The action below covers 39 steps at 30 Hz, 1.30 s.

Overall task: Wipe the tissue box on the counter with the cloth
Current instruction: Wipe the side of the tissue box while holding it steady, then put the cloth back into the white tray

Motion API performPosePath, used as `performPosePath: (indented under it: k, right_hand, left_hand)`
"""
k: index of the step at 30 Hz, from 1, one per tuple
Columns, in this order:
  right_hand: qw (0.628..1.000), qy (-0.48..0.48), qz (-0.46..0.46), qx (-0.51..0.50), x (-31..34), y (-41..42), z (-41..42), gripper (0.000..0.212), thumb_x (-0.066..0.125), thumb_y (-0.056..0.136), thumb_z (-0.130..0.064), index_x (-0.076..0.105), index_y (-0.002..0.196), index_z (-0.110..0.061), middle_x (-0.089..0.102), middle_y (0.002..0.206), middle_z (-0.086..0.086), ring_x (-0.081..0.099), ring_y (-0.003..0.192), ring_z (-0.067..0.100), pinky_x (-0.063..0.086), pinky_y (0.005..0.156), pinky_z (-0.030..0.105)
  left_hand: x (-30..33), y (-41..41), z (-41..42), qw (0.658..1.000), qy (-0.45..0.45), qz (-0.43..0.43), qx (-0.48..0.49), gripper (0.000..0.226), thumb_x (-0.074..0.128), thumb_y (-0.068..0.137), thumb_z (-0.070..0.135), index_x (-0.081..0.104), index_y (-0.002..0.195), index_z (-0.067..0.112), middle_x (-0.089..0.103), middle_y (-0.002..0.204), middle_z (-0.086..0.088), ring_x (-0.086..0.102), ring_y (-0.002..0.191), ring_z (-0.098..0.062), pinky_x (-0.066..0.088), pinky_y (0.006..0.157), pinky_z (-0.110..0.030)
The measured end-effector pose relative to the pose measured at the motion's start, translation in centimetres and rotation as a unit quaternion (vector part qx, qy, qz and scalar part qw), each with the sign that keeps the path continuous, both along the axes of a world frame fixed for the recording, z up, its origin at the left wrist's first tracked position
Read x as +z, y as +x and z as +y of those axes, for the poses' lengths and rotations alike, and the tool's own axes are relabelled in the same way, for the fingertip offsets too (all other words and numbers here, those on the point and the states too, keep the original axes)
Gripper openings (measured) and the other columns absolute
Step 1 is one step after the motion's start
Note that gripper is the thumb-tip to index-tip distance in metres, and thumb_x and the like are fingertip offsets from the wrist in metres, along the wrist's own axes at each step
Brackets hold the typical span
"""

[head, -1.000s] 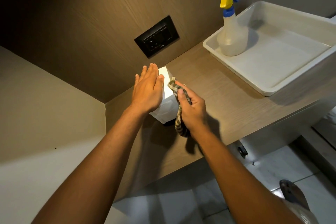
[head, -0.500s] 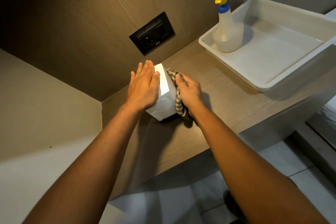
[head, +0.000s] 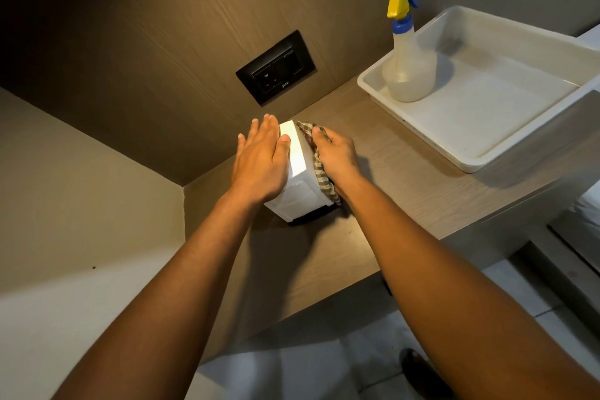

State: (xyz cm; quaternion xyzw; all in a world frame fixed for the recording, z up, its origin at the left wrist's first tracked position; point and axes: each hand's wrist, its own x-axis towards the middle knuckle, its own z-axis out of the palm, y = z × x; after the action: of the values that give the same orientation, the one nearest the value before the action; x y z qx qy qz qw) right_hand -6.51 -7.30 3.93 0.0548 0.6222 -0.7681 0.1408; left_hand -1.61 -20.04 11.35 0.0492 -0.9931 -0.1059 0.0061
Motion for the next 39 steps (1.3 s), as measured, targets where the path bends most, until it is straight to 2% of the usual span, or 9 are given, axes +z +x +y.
performPosePath:
  k: [3, 13, 21, 25, 28, 31, 34, 37, 39]
  right_hand:
    - [0.999, -0.018, -0.006, -0.038, -0.9, 1.9, 0.0, 0.021, 0.050, 0.096, -0.044, 0.066, 0.083, -0.039, 0.071, 0.088, -0.002, 0.069, 0.081, 0.011, 0.057, 0.059, 0.022]
    - [1.000, 0.006, 0.023, -0.011, 2.1, 0.2, -0.1, 0.029, 0.049, 0.098, -0.041, 0.069, 0.108, -0.023, 0.071, 0.094, 0.005, 0.069, 0.085, 0.020, 0.059, 0.070, 0.034]
    - [0.990, -0.039, 0.110, -0.077, 3.1, 6.4, 0.7, 0.028, 0.049, 0.097, -0.036, 0.070, 0.113, -0.025, 0.073, 0.094, -0.009, 0.068, 0.088, 0.004, 0.057, 0.073, 0.023]
    - [0.992, -0.121, -0.023, -0.036, 4.6, 6.2, 3.9, 0.023, 0.050, 0.099, -0.038, 0.071, 0.101, -0.028, 0.074, 0.097, 0.001, 0.071, 0.091, 0.016, 0.058, 0.080, 0.036]
    - [0.984, -0.154, -0.082, -0.047, 5.2, 4.1, 8.5, 0.030, 0.052, 0.098, -0.037, 0.064, 0.121, -0.021, 0.071, 0.106, 0.004, 0.067, 0.100, 0.021, 0.053, 0.089, 0.038]
    - [0.986, -0.126, -0.049, -0.094, 6.0, 1.2, 13.8, 0.030, 0.055, 0.098, -0.032, 0.064, 0.121, -0.015, 0.073, 0.104, 0.004, 0.068, 0.100, 0.022, 0.054, 0.088, 0.038]
    - [0.989, -0.072, -0.018, -0.127, 6.4, -2.2, 18.6, 0.028, 0.055, 0.098, -0.028, 0.067, 0.116, -0.011, 0.074, 0.107, 0.009, 0.070, 0.098, 0.021, 0.055, 0.088, 0.037]
    - [0.991, 0.025, -0.011, -0.132, 6.1, -6.0, 22.2, 0.029, 0.058, 0.097, -0.030, 0.068, 0.117, -0.013, 0.074, 0.107, 0.006, 0.070, 0.097, 0.021, 0.054, 0.090, 0.038]
    - [0.980, 0.157, -0.004, -0.120, 5.5, -8.3, 23.6, 0.032, 0.056, 0.096, -0.035, 0.068, 0.118, -0.015, 0.072, 0.107, 0.004, 0.067, 0.097, 0.021, 0.051, 0.092, 0.036]
  left_hand:
    - [-0.1, 0.0, 0.0, 1.000, 0.001, 0.003, 0.001, 0.058, 0.019, 0.111, 0.040, 0.012, 0.164, 0.017, 0.008, 0.172, 0.000, -0.002, 0.158, -0.015, -0.012, 0.119, -0.032]
    - [0.2, 0.0, 0.1, 1.000, -0.004, -0.002, 0.007, 0.058, 0.019, 0.111, 0.040, 0.012, 0.163, 0.015, 0.009, 0.172, -0.002, -0.002, 0.158, -0.017, -0.008, 0.123, -0.039]
    - [-0.2, 0.0, 0.1, 1.000, -0.004, 0.005, -0.003, 0.060, 0.017, 0.110, 0.043, 0.011, 0.163, 0.015, 0.008, 0.172, -0.002, -0.003, 0.158, -0.018, -0.007, 0.124, -0.041]
    - [0.4, -0.1, 0.1, 1.000, 0.013, -0.021, -0.003, 0.062, 0.017, 0.110, 0.047, 0.009, 0.163, 0.017, 0.004, 0.173, -0.001, -0.007, 0.158, -0.018, -0.008, 0.124, -0.044]
    - [1.3, 0.0, 0.3, 0.999, 0.007, -0.047, -0.004, 0.068, 0.011, 0.107, 0.056, 0.003, 0.164, 0.019, -0.004, 0.172, -0.001, -0.016, 0.156, -0.022, -0.016, 0.121, -0.050]
    - [2.3, 0.1, 1.8, 0.998, -0.059, 0.020, -0.017, 0.073, 0.010, 0.105, 0.059, 0.001, 0.163, 0.016, -0.007, 0.172, -0.006, -0.019, 0.155, -0.028, -0.018, 0.118, -0.051]
    - [2.6, -0.1, 6.4, 0.992, -0.054, 0.101, -0.059, 0.079, 0.012, 0.102, 0.060, 0.011, 0.163, 0.011, 0.003, 0.172, -0.010, -0.011, 0.157, -0.032, -0.011, 0.122, -0.052]
    - [0.5, -0.2, 12.4, 0.991, -0.002, 0.088, -0.096, 0.078, 0.014, 0.101, 0.059, 0.012, 0.163, 0.012, 0.003, 0.172, -0.008, -0.011, 0.157, -0.030, -0.011, 0.124, -0.049]
    - [-2.1, -0.2, 15.6, 0.995, 0.027, 0.043, -0.089, 0.074, 0.016, 0.104, 0.057, 0.006, 0.163, 0.013, -0.002, 0.172, -0.007, -0.016, 0.156, -0.028, -0.011, 0.125, -0.048]
